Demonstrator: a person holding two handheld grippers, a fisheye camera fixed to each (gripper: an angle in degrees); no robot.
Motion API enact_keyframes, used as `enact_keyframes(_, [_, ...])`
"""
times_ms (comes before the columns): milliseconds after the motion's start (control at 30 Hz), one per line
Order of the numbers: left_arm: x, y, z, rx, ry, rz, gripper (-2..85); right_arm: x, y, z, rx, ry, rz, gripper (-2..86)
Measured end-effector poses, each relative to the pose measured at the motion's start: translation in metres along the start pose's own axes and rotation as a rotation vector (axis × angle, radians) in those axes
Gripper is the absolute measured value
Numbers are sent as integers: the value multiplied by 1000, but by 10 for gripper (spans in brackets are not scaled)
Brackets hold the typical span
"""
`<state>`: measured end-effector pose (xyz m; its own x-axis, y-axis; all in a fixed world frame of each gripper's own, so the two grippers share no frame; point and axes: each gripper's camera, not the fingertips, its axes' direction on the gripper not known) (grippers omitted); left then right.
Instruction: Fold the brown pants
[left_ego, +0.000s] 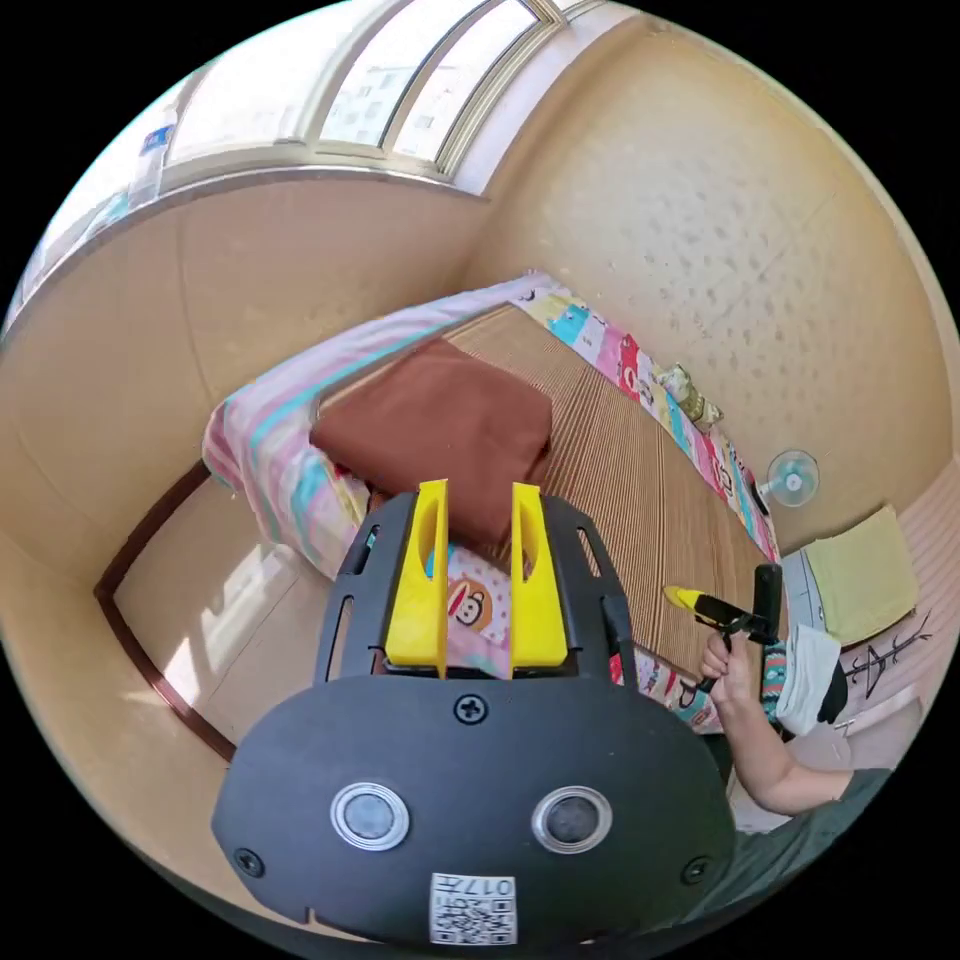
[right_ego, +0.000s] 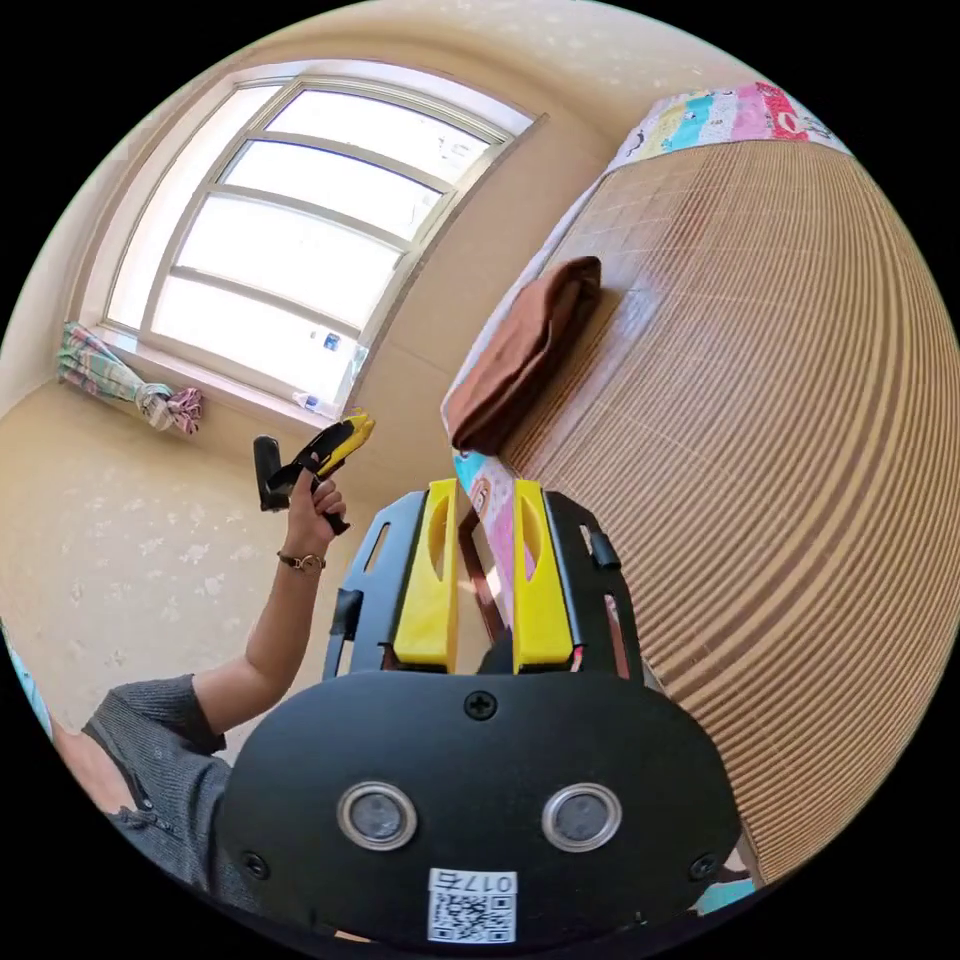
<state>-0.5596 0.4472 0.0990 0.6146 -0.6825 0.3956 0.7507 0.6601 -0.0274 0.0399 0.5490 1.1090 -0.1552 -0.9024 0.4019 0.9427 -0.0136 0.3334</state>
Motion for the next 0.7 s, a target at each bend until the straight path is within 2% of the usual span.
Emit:
enact_keyframes(67, [21, 70, 54, -79, 41, 33, 103, 35, 49, -31, 35, 136, 66, 152])
enact_keyframes(167, [82, 123, 92, -66, 107, 123, 107, 59, 122, -103, 168, 343, 127, 175])
enact_keyframes(233, [131, 136, 108, -49, 142, 200, 109, 59, 159, -156, 274, 502, 173, 195])
enact_keyframes(333, [214, 137, 142, -49, 111, 328, 145, 67, 177, -198, 305, 727, 267, 238])
enact_keyframes(467, [300, 131, 215, -105, 27, 396, 223, 92, 181, -222, 266, 903, 371, 287])
enact_keyframes(700, [344, 145, 298, -152, -143, 372, 286, 115, 169, -210, 224, 1068, 454, 321])
